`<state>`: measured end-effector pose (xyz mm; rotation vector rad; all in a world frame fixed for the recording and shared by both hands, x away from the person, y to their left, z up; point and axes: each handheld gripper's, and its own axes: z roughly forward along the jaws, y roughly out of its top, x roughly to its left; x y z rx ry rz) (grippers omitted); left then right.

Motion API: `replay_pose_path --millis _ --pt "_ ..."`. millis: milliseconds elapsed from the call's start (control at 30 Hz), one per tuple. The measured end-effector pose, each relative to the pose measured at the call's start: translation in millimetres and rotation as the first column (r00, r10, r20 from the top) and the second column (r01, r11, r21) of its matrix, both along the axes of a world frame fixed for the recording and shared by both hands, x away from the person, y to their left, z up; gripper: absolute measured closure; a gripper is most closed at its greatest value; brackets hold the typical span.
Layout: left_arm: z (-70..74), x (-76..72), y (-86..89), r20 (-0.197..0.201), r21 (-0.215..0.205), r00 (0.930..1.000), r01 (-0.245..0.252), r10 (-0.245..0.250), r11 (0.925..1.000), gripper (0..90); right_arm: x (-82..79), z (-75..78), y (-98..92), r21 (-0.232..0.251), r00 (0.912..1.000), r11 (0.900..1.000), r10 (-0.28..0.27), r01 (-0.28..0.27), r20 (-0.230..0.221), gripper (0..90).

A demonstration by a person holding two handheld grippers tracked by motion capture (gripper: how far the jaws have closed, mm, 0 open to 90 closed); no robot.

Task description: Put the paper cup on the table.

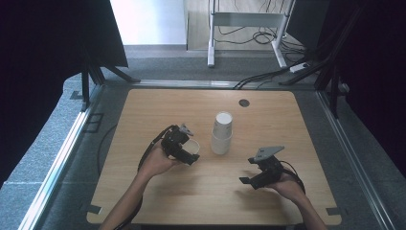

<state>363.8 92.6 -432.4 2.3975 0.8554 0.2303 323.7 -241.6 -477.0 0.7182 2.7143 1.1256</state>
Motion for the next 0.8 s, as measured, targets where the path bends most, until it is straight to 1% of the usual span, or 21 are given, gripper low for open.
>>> replay_pose_path --millis 167,200,233,433,500,567,633,667,800 --pt "0.8 -3.9 1.1 0.027 -0.021 0.9996 -0.006 0.006 0.9998 3.1 -0.2 -0.3 -0.3 0.004 0.9999 1.000 -0.008 0.008 0.007 13.0" --pt "1.0 -5.4 2.1 0.040 -0.034 0.9991 -0.010 0.011 0.9994 2.8 -0.3 -0.6 -0.2 0.004 0.9999 1.000 -0.011 0.011 0.010 13.0" --pt "1.0 -5.4 2.1 0.040 -0.034 0.9991 -0.010 0.011 0.9994 2.8 -0.3 -0.6 -0.2 0.004 0.9999 1.000 -0.011 0.011 0.010 13.0" --pt "1.4 -10.4 4.5 0.073 -0.065 0.9971 -0.015 0.020 0.9977 1.8 -0.6 -1.5 -0.6 0.003 0.9997 1.000 -0.015 0.015 0.019 12.8" --pt "1.8 -13.5 5.5 0.094 -0.080 0.9953 -0.015 0.023 0.9967 1.6 -0.6 -1.5 -1.0 0.005 0.9996 1.000 -0.018 0.018 0.021 12.8" --pt "1.9 -14.5 5.8 0.101 -0.085 0.9946 -0.016 0.024 0.9962 1.3 -0.6 -1.5 -1.3 0.006 0.9996 1.000 -0.019 0.019 0.023 12.8" --pt "2.7 -17.3 6.7 0.125 -0.094 0.9918 -0.015 0.027 0.9954 0.8 -0.5 -1.8 -1.6 0.006 0.9993 1.000 -0.026 0.026 0.026 12.8" --pt "2.7 -17.3 6.7 0.125 -0.094 0.9918 -0.015 0.027 0.9954 0.4 -0.5 -1.8 -1.6 0.006 0.9993 1.000 -0.026 0.026 0.026 12.8" --pt "3.8 -21.3 7.5 0.148 -0.107 0.9885 -0.015 0.031 0.9941 0.1 -0.3 -2.7 -2.1 0.006 0.9991 0.999 -0.034 0.034 0.026 12.8"
